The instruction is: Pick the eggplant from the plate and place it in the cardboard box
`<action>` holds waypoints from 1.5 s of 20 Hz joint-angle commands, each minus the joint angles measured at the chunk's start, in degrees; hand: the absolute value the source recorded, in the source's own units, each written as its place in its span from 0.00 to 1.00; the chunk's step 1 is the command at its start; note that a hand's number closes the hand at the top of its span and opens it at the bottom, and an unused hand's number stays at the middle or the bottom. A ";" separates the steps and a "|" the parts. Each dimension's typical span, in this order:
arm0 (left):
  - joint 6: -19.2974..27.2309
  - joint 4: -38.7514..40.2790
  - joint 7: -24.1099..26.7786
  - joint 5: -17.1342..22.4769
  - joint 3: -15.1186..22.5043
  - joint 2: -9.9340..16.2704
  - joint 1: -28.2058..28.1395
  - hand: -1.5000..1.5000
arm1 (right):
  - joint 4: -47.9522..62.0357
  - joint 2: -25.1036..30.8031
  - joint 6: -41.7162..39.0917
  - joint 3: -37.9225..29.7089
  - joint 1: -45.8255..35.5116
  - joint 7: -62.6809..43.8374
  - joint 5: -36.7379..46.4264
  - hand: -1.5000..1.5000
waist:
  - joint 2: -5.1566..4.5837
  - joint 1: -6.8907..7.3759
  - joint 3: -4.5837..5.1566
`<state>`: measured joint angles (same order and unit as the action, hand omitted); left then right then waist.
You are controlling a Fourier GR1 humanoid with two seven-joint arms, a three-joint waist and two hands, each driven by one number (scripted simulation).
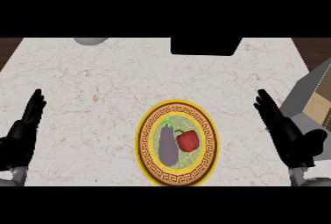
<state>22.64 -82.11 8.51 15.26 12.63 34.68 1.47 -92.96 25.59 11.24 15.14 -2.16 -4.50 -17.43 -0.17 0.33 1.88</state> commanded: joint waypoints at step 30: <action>-6.65 6.20 -5.85 -9.08 10.86 -6.51 10.14 0.50 | -45.16 17.70 -13.82 19.47 -3.28 -69.49 39.08 0.00 | -0.19 2.12 -1.34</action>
<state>15.77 -75.81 3.70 7.05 22.58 29.50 10.41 -134.52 45.46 3.86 31.29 1.00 -59.47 22.91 -0.29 1.58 0.59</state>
